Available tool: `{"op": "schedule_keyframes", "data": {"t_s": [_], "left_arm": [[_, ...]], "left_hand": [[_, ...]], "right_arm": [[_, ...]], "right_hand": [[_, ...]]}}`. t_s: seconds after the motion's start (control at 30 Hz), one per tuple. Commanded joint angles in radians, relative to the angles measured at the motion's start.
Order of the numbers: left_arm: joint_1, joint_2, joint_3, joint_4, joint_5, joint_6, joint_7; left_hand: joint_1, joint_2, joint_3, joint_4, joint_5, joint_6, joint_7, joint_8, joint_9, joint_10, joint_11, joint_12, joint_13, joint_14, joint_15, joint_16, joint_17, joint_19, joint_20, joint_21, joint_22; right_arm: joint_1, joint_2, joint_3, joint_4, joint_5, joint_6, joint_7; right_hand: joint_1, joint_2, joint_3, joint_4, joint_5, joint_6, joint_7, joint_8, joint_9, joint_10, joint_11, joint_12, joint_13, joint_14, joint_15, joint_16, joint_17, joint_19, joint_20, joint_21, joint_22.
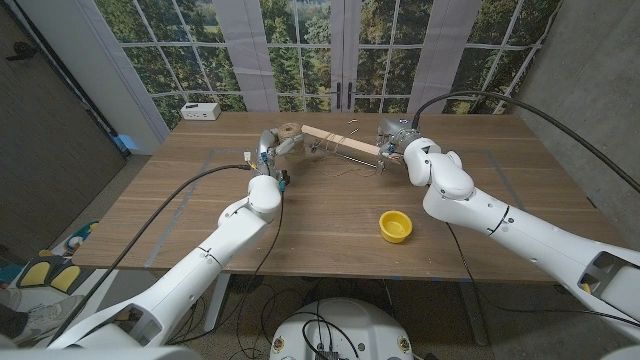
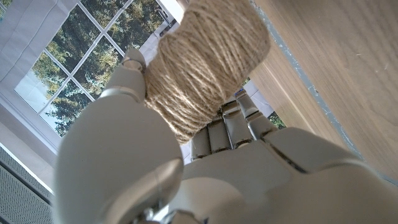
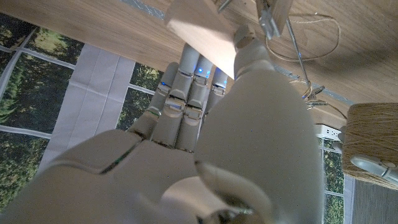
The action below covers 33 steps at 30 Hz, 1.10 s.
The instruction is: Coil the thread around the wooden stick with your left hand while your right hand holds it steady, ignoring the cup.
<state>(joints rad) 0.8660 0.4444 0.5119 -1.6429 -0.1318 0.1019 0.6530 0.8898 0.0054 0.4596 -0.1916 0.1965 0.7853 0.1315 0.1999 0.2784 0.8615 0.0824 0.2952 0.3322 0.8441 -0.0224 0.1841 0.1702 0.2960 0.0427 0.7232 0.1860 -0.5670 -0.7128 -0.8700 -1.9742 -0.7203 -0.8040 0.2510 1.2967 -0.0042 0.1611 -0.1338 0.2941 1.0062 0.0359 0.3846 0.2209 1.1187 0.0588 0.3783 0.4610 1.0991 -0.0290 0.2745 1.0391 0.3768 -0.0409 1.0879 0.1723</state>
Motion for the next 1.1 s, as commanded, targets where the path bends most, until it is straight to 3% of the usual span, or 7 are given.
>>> {"op": "schedule_keyframes", "data": {"t_s": [0.03, 0.47, 0.7, 0.77, 0.83, 0.93, 1.1], "left_arm": [[0.017, -0.02, 0.005, 0.096, 0.004, -0.117, -0.034], [0.027, -0.023, 0.011, 0.114, 0.003, -0.113, -0.057], [0.024, 0.004, 0.022, 0.084, 0.003, -0.071, -0.102], [0.026, 0.015, 0.028, 0.071, -0.001, -0.068, -0.128], [0.021, 0.026, 0.031, 0.065, 0.001, -0.066, -0.146], [0.022, 0.027, 0.033, 0.05, 0.009, -0.046, -0.138], [0.02, 0.059, 0.04, 0.02, 0.021, -0.022, -0.171]], "left_hand": [[0.015, 0.122, 0.066, 0.08, 0.013, 0.199, -0.174, 0.01, 0.007, 0.251, -0.223, -0.008, 0.004, -0.037, -0.174, -0.008, 0.002, -0.004, 0.007, -0.003, -0.001], [0.01, 0.091, 0.05, 0.075, 0.039, 0.219, -0.201, 0.015, -0.001, 0.24, -0.226, -0.024, -0.009, -0.074, -0.177, -0.009, 0.001, -0.01, 0.009, -0.01, -0.002], [0.021, 0.089, 0.05, 0.071, 0.06, 0.197, -0.174, 0.002, -0.01, 0.232, -0.223, -0.038, -0.024, -0.103, -0.182, -0.01, 0.002, -0.02, 0.012, -0.017, -0.002], [0.09, 0.095, 0.073, 0.029, 0.074, 0.142, -0.167, -0.012, -0.019, 0.184, -0.233, -0.066, -0.04, -0.14, -0.185, -0.012, -0.002, -0.031, 0.013, -0.022, 0.0], [0.142, 0.091, 0.053, 0.013, 0.043, 0.095, -0.17, -0.019, -0.025, 0.134, -0.242, -0.084, -0.047, -0.184, -0.177, -0.007, 0.007, -0.053, 0.008, -0.027, 0.002], [0.162, 0.064, 0.001, 0.022, -0.005, 0.007, -0.17, -0.027, -0.037, 0.062, -0.241, -0.099, -0.056, -0.263, -0.153, -0.006, 0.009, -0.09, 0.02, -0.04, 0.002], [0.154, 0.045, -0.083, 0.045, -0.018, -0.201, -0.161, -0.031, -0.06, -0.136, -0.226, -0.111, -0.071, -0.412, -0.102, -0.009, 0.008, -0.164, 0.049, -0.076, 0.001]], "right_arm": [[0.063, 0.012, -0.042, 0.036, 0.031, -0.017, 0.115], [0.139, 0.026, -0.1, 0.083, 0.054, -0.058, 0.212], [0.171, 0.026, -0.125, 0.102, 0.075, -0.075, 0.249], [0.188, 0.027, -0.141, 0.108, 0.073, -0.096, 0.274], [0.196, 0.026, -0.148, 0.111, 0.078, -0.103, 0.283], [0.21, 0.022, -0.165, 0.114, 0.076, -0.111, 0.295], [0.236, 0.019, -0.196, 0.121, 0.072, -0.129, 0.325]], "right_hand": [[0.103, 0.106, 0.047, -0.019, -0.006, 0.075, -0.046, -0.004, 0.016, 0.045, -0.036, 0.009, 0.005, 0.188, -0.188, 0.005, 0.002, -0.001, -0.083, 0.002, 0.002], [0.097, 0.112, 0.064, -0.017, -0.027, 0.062, -0.047, -0.014, 0.016, 0.031, -0.031, 0.002, 0.011, 0.185, -0.187, 0.002, -0.002, 0.002, -0.082, 0.005, 0.003], [0.087, 0.128, 0.083, -0.01, -0.052, 0.023, -0.057, -0.029, 0.022, -0.013, -0.028, -0.021, 0.011, 0.148, -0.188, -0.026, -0.025, 0.009, -0.082, 0.011, 0.003], [0.063, 0.135, 0.096, -0.001, -0.074, -0.036, -0.059, -0.057, 0.022, -0.063, -0.032, -0.045, 0.013, 0.096, -0.188, -0.05, -0.04, 0.009, -0.055, 0.01, 0.001], [0.052, 0.127, 0.11, -0.005, -0.084, -0.105, -0.074, -0.095, 0.019, -0.116, -0.032, -0.065, 0.019, 0.052, -0.186, -0.068, -0.057, 0.012, -0.034, 0.009, 0.0], [0.024, 0.097, 0.125, -0.008, -0.086, -0.233, -0.09, -0.169, 0.012, -0.241, -0.039, -0.118, 0.017, -0.031, -0.188, -0.095, -0.108, 0.015, 0.001, 0.002, 0.0], [-0.09, 0.064, 0.114, 0.026, -0.061, -0.46, -0.113, -0.213, 0.008, -0.454, -0.051, -0.185, -0.005, -0.262, -0.14, -0.107, -0.235, -0.037, 0.056, -0.038, 0.001]]}}
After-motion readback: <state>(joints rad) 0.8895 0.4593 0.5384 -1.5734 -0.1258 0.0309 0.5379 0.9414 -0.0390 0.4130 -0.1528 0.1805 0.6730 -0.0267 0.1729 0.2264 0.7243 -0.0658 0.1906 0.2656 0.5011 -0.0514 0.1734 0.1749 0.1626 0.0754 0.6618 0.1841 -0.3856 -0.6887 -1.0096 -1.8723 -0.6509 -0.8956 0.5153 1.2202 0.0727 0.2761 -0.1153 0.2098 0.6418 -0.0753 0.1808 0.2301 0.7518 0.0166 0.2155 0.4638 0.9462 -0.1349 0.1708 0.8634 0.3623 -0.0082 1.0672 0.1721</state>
